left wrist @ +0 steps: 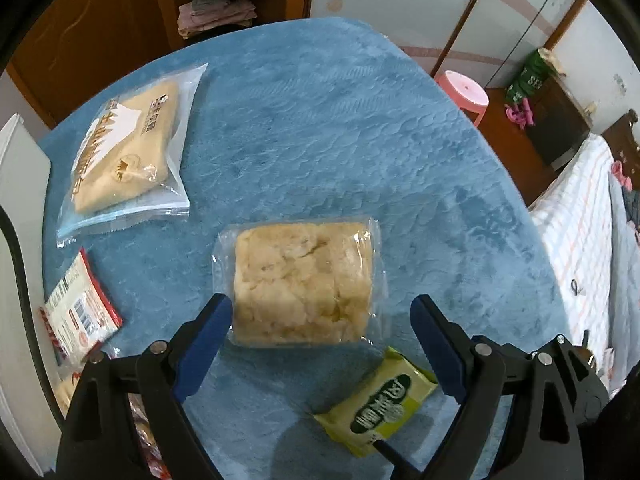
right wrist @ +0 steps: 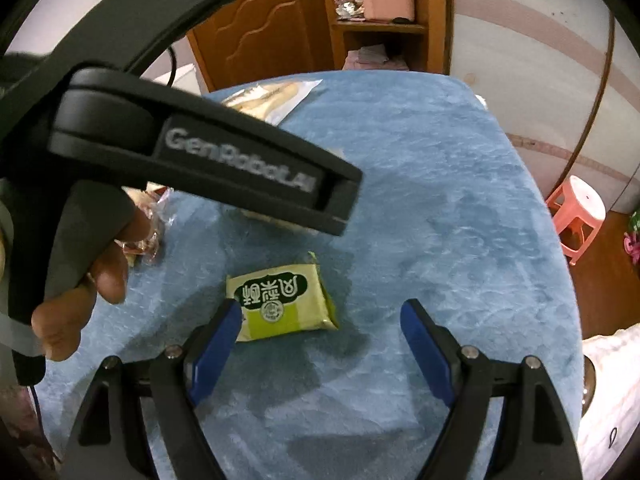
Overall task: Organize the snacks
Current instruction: 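Grasp the cracker pack with the left gripper while the right grasps the green-yellow candy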
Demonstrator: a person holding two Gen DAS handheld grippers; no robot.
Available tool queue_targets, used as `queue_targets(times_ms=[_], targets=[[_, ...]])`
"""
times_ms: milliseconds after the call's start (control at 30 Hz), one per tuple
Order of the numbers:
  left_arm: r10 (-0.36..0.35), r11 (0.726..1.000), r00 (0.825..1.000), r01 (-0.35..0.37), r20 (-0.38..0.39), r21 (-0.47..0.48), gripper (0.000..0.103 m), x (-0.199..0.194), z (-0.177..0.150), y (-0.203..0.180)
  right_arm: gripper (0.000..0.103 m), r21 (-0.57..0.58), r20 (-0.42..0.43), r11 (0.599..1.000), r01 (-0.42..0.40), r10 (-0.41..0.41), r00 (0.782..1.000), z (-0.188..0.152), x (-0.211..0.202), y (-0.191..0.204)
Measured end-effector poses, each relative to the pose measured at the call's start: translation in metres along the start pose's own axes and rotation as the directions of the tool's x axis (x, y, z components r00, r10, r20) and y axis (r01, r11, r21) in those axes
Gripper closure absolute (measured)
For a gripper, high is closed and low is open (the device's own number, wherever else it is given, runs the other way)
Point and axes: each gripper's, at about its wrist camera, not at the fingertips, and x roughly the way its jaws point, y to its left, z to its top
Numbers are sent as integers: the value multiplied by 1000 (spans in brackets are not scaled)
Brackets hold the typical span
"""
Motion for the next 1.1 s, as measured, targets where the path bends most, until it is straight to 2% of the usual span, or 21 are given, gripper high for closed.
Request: queue_targets(times_ms=[167, 400, 467, 567, 667, 733, 800, 867, 1033, 1100], targets=[[0, 1000, 1000, 0, -17, 1, 13, 10, 6, 8, 20, -56, -10, 998, 9, -10, 1000, 3, 12, 10], [-52, 996, 998, 49, -36, -80, 13, 19, 7, 39, 19, -104, -23, 994, 23, -25, 999, 5, 27, 22], [-86, 990, 996, 83, -25, -111, 13, 20, 7, 47, 18, -127, -19, 991, 37, -40, 999, 9, 30, 27], [-93, 989, 996, 91, -7, -119, 14, 19, 7, 51, 18, -133, -9, 990, 40, -41, 999, 10, 31, 27], [-92, 988, 996, 93, 18, -122, 24, 13, 5, 56, 20, -129, -3, 991, 27, -28, 1000, 9, 28, 27], [-91, 988, 995, 94, 32, -122, 35, 6, 2, 58, 31, -130, 1, 991, 25, -25, 1000, 4, 23, 26], [-97, 987, 994, 102, 44, -125, 43, 2, -1, 58, 33, -127, 2, 992, 28, -28, 1000, -6, 15, 22], [-102, 985, 993, 108, 53, -133, 46, -3, -2, 57, 35, -131, 2, 991, 23, -23, 1000, -7, 13, 20], [-106, 983, 991, 117, 87, -138, 47, -18, -10, 55, 48, -113, 3, 994, 10, -10, 1000, -10, 8, 16], [-117, 983, 988, 130, 104, -130, 48, -27, -14, 52, 48, -109, 2, 994, 10, -10, 1000, -10, 5, 14]])
